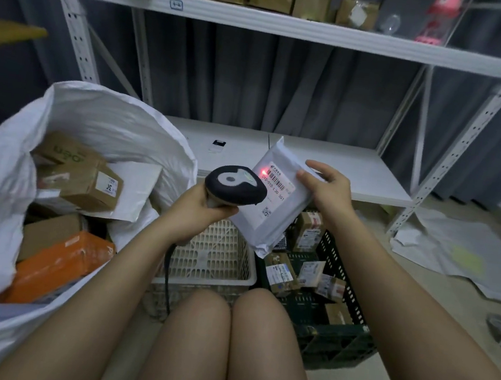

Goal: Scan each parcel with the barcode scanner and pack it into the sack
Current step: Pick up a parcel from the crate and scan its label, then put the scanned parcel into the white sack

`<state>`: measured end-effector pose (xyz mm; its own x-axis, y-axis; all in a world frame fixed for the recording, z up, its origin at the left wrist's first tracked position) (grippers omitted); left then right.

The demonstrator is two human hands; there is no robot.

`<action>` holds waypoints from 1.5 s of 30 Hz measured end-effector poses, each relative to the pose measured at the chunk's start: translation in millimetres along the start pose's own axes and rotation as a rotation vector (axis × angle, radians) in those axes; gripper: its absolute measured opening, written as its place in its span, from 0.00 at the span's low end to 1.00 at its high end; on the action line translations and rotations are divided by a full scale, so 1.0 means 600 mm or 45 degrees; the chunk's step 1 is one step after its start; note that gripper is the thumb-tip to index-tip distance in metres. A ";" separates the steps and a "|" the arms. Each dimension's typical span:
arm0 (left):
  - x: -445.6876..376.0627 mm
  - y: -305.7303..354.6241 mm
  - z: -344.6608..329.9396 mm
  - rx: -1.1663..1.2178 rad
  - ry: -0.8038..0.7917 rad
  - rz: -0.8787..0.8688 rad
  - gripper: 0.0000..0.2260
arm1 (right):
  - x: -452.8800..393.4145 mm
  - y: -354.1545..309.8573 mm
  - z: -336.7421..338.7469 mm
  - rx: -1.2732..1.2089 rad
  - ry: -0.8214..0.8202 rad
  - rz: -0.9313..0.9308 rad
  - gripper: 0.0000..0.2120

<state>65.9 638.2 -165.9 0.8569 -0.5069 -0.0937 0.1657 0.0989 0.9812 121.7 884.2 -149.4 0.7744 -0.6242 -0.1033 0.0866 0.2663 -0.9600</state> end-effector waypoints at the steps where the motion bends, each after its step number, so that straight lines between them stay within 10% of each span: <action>1: -0.001 0.000 0.002 -0.004 0.009 0.000 0.19 | 0.000 -0.001 -0.001 0.002 0.000 0.006 0.14; 14: 0.097 0.035 0.130 0.220 0.581 -0.105 0.18 | 0.045 -0.116 -0.043 -0.127 0.009 0.249 0.06; 23: 0.197 0.036 0.290 0.284 0.868 -0.171 0.18 | 0.066 -0.229 -0.275 -0.212 -0.155 0.494 0.14; 29: 0.222 0.021 0.364 0.308 1.001 -0.153 0.17 | 0.043 -0.245 -0.448 0.095 -0.247 0.665 0.21; 39: 0.200 -0.003 0.411 0.308 0.980 -0.108 0.16 | 0.035 -0.119 -0.590 1.463 -0.464 1.034 0.15; 45: 0.186 -0.015 0.416 0.300 0.966 -0.069 0.19 | 0.023 -0.091 -0.621 1.462 -0.523 0.695 0.19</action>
<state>38.0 367.2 -143.0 0.9633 0.2237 -0.1485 0.1817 -0.1360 0.9739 -105.9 587.6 -195.3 0.9922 -0.0299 -0.1214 0.0253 0.9989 -0.0387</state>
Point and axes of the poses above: each hand's wrist, its own x-axis away from the middle knuckle, its own z-axis out of the back of the hand, y = z × x, the point moved 6 cm from there along -x, towards the middle knuckle, and after that the axes turned 12 degrees about x, right-handed, at the moved point
